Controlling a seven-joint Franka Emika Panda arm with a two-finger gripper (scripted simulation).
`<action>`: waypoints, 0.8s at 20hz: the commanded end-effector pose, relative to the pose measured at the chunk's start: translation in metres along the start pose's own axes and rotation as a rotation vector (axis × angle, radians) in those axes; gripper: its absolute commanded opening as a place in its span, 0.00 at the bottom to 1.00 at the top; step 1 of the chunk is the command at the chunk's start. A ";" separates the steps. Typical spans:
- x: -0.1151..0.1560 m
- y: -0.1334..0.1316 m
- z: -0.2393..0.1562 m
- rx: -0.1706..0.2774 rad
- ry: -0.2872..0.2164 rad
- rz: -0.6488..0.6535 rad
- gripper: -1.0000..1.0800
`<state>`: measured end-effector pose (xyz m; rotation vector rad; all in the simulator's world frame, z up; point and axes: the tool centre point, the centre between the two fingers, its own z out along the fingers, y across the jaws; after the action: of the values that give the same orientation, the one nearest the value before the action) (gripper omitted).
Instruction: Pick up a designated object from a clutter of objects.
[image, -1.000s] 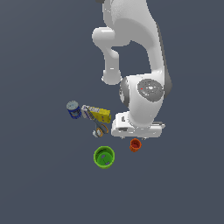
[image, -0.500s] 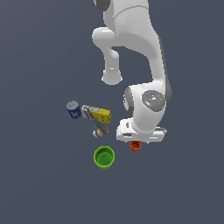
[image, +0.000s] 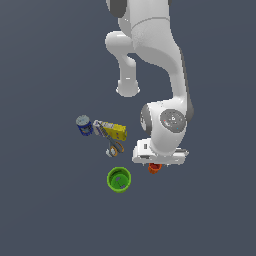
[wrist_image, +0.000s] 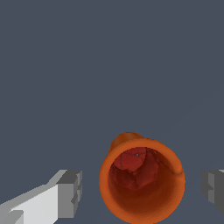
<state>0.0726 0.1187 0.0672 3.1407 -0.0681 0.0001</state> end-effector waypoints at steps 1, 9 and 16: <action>-0.001 0.000 0.014 0.000 -0.001 0.000 0.96; 0.000 0.000 0.029 0.000 0.000 0.001 0.00; 0.000 0.000 0.029 0.000 0.000 0.001 0.00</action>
<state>0.0731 0.1192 0.0385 3.1409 -0.0691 0.0005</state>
